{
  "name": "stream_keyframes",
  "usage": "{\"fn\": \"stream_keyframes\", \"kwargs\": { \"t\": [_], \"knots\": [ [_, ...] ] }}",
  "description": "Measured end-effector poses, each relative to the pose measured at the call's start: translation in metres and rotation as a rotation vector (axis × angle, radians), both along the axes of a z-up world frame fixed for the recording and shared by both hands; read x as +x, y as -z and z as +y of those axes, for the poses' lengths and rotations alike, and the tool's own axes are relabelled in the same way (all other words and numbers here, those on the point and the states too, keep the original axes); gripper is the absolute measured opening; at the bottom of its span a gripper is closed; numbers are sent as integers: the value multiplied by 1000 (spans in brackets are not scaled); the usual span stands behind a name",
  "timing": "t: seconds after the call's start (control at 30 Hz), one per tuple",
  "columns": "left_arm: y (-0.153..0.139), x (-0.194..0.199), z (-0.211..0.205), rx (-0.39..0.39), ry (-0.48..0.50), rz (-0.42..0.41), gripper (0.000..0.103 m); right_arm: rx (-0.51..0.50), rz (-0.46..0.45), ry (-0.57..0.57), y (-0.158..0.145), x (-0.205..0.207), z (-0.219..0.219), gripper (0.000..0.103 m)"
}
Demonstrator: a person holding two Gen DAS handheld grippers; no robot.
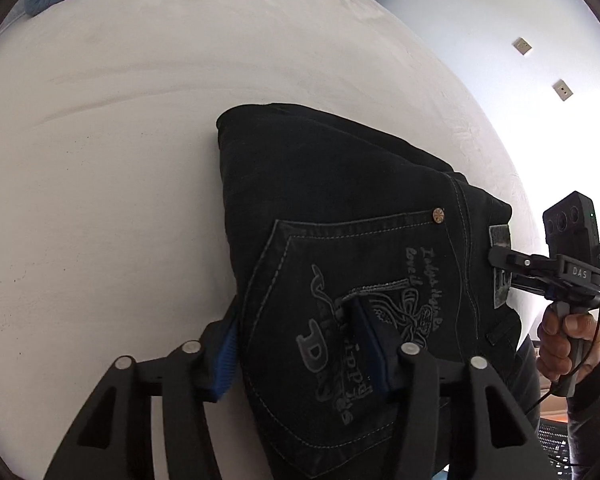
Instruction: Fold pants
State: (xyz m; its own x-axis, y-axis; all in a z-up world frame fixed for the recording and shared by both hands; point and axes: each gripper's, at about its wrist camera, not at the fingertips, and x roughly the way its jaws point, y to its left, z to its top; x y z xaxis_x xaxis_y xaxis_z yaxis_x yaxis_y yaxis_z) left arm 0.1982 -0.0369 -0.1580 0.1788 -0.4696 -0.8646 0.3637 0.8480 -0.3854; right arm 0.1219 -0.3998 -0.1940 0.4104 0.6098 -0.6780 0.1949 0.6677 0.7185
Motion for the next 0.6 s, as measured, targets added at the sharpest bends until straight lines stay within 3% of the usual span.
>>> {"fn": "stream_keyframes", "kwargs": {
  "t": [0.13,0.2,0.3,0.43,0.6],
  "knots": [
    [-5,-1,-8,24,24,-19,38,-63,7,-21,0,11,13,24],
    [-10,2,-8,7,6,-21,28,-106,-15,-37,-6,10,19,20],
    [-20,-1,-11,-7,-18,-43,21,-154,-56,-53,-23,5,28,15],
    [-50,2,-15,-16,-18,-120,19,-178,-125,-79,-56,7,31,14],
    [-78,40,-33,-24,-10,-182,19,-167,-177,-47,-82,35,5,14]
  ]
}}
